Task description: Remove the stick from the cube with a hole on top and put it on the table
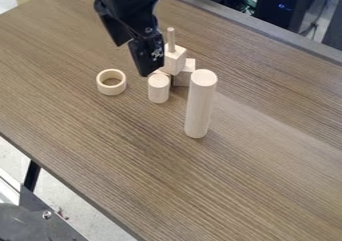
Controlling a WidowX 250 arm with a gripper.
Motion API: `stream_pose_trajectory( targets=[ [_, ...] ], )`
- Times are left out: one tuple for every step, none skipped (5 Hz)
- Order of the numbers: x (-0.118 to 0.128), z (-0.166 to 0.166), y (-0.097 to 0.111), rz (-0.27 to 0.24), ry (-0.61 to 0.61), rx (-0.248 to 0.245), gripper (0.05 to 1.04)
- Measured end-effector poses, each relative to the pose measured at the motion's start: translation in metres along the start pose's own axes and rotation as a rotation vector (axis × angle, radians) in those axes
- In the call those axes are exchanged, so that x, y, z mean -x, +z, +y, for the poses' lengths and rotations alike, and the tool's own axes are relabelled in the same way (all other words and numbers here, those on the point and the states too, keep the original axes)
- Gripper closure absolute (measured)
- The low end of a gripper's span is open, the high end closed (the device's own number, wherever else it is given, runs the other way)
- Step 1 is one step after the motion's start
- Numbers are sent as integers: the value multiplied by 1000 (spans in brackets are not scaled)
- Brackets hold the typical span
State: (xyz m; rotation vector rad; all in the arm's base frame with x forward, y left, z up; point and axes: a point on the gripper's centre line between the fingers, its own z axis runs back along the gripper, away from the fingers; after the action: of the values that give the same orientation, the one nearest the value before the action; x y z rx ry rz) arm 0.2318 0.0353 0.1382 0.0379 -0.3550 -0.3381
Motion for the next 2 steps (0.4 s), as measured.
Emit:
stream_pose_trajectory(
  targets=[
    [4,-2,-4,17,5,10,85],
    [0,0,-11,24,2,17,85]
  ],
)
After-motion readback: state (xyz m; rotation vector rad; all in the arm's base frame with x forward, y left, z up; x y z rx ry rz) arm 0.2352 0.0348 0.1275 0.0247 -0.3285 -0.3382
